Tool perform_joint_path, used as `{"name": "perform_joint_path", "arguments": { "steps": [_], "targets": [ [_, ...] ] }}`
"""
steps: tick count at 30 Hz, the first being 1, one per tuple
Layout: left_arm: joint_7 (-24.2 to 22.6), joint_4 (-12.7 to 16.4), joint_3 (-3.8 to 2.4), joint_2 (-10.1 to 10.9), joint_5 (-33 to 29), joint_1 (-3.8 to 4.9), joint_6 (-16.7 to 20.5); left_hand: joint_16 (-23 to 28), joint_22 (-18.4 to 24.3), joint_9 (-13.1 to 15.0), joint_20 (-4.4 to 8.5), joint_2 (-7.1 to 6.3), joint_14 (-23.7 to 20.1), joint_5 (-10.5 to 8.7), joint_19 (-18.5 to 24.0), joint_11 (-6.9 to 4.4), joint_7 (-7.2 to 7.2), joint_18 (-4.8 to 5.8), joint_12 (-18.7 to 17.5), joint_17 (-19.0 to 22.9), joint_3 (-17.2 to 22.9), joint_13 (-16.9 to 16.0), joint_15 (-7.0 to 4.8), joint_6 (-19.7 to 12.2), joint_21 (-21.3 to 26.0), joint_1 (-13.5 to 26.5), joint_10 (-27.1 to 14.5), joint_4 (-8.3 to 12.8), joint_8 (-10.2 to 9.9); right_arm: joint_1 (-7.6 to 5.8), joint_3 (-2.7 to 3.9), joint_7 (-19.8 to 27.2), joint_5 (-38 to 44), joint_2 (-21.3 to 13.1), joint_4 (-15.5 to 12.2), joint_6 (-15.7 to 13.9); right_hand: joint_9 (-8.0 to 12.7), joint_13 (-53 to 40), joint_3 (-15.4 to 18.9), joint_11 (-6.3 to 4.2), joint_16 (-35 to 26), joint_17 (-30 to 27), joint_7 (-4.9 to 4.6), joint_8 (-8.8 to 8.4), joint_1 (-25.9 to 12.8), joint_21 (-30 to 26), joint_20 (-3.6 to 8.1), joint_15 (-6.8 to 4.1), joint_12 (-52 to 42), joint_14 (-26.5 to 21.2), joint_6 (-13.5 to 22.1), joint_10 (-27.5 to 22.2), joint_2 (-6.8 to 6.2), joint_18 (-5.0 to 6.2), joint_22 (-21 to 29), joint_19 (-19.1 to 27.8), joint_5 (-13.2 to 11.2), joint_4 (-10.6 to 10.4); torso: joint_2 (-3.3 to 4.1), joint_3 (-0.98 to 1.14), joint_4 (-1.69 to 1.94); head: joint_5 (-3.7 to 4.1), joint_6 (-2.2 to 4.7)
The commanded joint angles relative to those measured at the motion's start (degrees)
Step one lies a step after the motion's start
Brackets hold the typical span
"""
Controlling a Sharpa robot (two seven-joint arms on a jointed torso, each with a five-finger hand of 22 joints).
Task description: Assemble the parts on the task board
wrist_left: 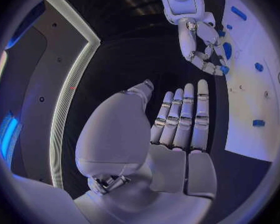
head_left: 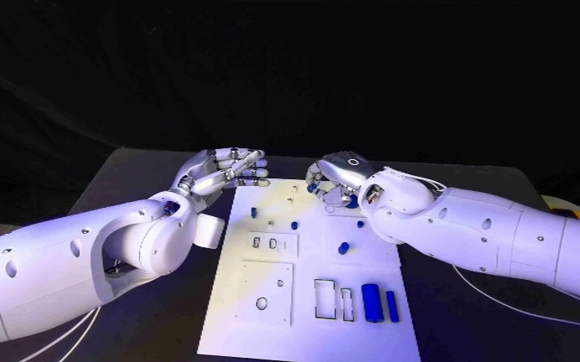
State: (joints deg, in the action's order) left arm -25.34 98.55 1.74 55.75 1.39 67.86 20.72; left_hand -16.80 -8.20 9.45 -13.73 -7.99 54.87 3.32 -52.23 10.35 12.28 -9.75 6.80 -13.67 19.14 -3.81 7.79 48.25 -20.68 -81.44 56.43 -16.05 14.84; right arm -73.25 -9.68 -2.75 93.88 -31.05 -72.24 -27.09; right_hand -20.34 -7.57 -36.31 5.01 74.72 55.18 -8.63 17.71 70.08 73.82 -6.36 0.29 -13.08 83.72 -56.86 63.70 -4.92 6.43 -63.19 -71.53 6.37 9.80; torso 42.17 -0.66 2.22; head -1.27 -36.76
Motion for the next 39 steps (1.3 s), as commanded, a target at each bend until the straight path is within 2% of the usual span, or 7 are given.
{"name": "perform_joint_path", "arguments": {
  "steps": [1,9,21,33,39],
  "targets": [
    [-0.3,0.23,-0.07,-0.14,-0.22,0.22,-1.24,0.34,-0.05,-0.09,0.06,-0.21,-0.09,-0.23,-0.4,0.34,1.42,-0.74,-0.37,-0.07,0.03,0.08,0.22,-0.3,-0.2,0.26,0.08,-0.18,-0.35,0.02,0.07,-0.31,0.66,1.06,1.1,-1.91,-0.07,-0.07,-0.35,0.05,0.24,0.13,-0.27,-0.1,0.43,0.36,-0.08,0.12,0.21,0.07,0.21,0.28,0.02,-0.64,-0.23,-0.29,0.02,-0.21,0.16,0.01,0.12,-0.2,0.01],
    [-0.29,0.38,-0.08,-0.16,-0.23,0.62,-1.24,0.34,-0.05,-0.09,0.06,-0.21,-0.09,-0.23,-0.4,0.34,1.42,-0.74,-0.37,-0.07,0.03,0.08,0.22,-0.3,-0.2,0.26,0.08,-0.18,-0.35,0.22,0.13,0.22,0.22,3.43,3.05,-1.75,-0.13,-0.04,-0.38,0.08,0.28,0.18,-0.29,-0.12,0.29,0.41,-0.11,0.15,0.28,0.08,0.28,0.26,-0.02,-0.66,-0.34,-0.35,0.0,-0.34,0.74,-0.11,0.65,-0.32,0.27],
    [-0.3,0.64,-0.08,-0.21,-0.23,1.1,-1.22,0.43,-0.01,-0.1,0.06,-0.09,-0.16,-0.23,-0.41,0.35,1.41,-0.72,-0.54,-0.18,0.17,0.07,0.25,-0.36,-0.2,0.13,0.08,-0.1,-0.39,0.62,0.15,0.93,-0.18,5.86,6.62,-1.32,-0.27,0.01,-0.45,0.12,0.37,0.28,-0.32,-0.18,0.03,0.38,-0.18,0.2,0.44,0.1,0.46,0.19,-0.12,-0.64,-0.33,-0.3,0.03,-0.56,1.48,-0.41,0.96,-0.14,0.61],
    [-0.29,0.84,-0.08,-0.1,-0.23,1.46,-1.27,0.43,-0.01,-0.1,0.06,-0.09,-0.16,-0.23,-0.41,0.35,1.41,-0.72,-0.54,-0.18,0.17,0.07,0.25,-0.36,-0.2,0.13,0.08,-0.1,-0.39,0.8,0.15,0.89,-0.4,7.27,8.78,-0.25,-0.45,0.11,-0.55,0.21,0.45,0.31,-0.34,-0.26,-0.26,0.33,-0.26,0.27,0.74,0.11,0.72,-0.08,-0.28,-0.62,-0.3,-0.23,0.03,-0.82,2.05,-0.68,1.26,-0.27,0.8],
    [-0.28,0.85,-0.09,-0.1,-0.23,1.61,-1.35,0.43,-0.01,-0.1,0.06,-0.09,-0.16,-0.23,-0.41,0.35,1.41,-0.72,-0.54,-0.18,0.17,0.07,0.25,-0.36,-0.2,0.13,0.08,-0.1,-0.39,0.89,0.15,0.91,-0.46,7.64,9.11,0.34,-0.71,0.3,-0.71,0.37,0.43,0.13,-0.42,-0.36,-0.56,0.15,-0.38,0.41,1.24,0.04,1.08,-0.66,-0.57,-0.56,-0.11,-0.01,-0.03,-1.08,2.13,-0.78,1.32,-0.38,0.65]
  ]
}}
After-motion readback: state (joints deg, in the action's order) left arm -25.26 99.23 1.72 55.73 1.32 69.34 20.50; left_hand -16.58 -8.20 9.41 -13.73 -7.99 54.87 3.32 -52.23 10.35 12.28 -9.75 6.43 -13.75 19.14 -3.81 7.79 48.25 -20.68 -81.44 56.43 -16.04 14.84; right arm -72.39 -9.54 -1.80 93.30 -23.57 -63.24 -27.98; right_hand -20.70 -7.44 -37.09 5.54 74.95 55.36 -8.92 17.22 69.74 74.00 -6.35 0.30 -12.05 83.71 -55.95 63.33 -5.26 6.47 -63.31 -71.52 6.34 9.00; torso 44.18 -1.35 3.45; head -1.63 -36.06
